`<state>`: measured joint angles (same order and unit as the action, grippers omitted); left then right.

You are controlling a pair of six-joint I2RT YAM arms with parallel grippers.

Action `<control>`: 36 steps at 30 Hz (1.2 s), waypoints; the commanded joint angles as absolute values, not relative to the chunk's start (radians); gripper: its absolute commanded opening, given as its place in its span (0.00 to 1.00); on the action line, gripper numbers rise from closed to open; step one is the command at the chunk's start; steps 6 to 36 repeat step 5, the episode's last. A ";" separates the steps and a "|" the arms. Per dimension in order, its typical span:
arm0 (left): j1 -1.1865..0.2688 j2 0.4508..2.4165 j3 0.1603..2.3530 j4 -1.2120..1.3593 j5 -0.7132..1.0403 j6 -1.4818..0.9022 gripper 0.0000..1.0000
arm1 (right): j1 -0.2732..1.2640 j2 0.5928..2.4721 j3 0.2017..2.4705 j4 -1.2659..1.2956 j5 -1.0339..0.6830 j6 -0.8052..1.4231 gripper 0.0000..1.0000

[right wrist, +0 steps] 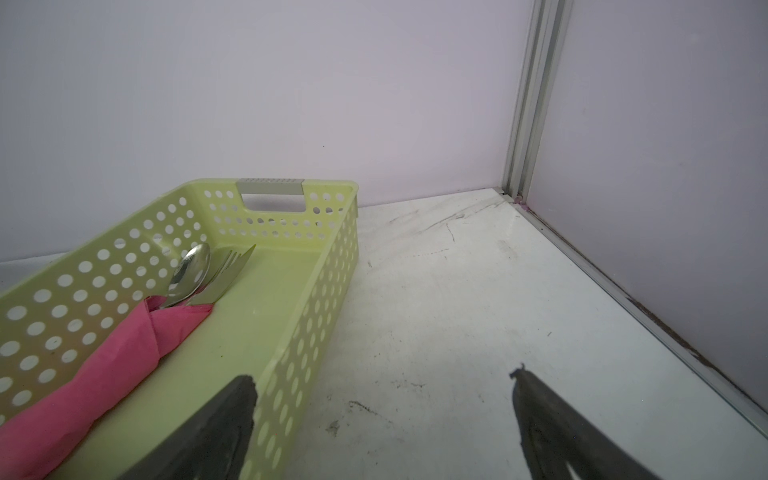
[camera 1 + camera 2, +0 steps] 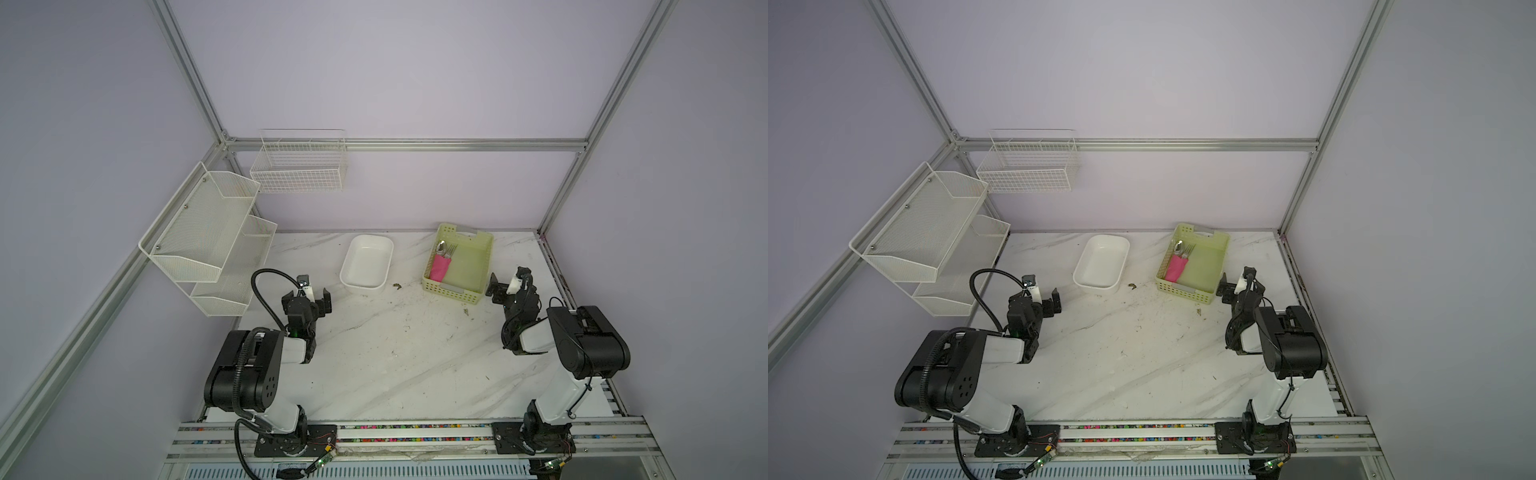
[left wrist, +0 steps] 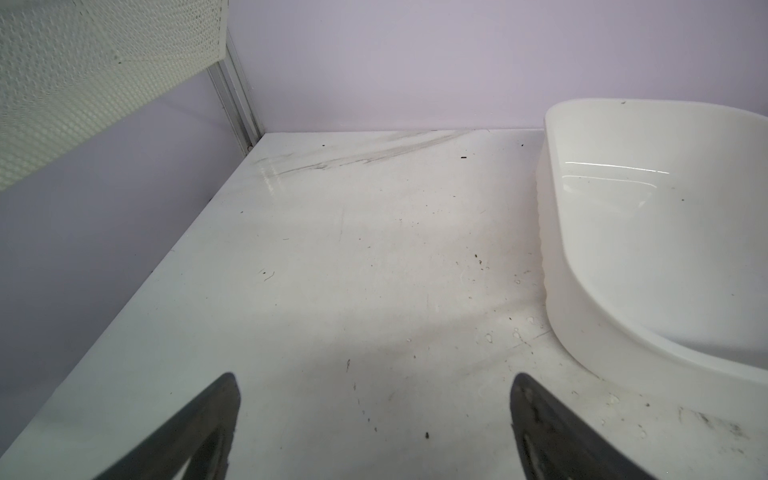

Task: Place the utensils on the paper napkin and roll it up

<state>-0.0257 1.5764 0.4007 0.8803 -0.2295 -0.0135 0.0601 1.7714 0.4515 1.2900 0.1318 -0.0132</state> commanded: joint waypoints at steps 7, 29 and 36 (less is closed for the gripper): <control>-0.021 1.570 0.374 0.951 -0.220 0.002 1.00 | 0.071 1.777 0.462 1.335 0.126 -0.039 0.97; -0.021 1.570 0.374 0.951 -0.220 0.002 1.00 | 0.071 1.777 0.462 1.335 0.126 -0.039 0.97; -0.021 1.570 0.374 0.951 -0.220 0.002 1.00 | 0.071 1.777 0.462 1.335 0.126 -0.039 0.97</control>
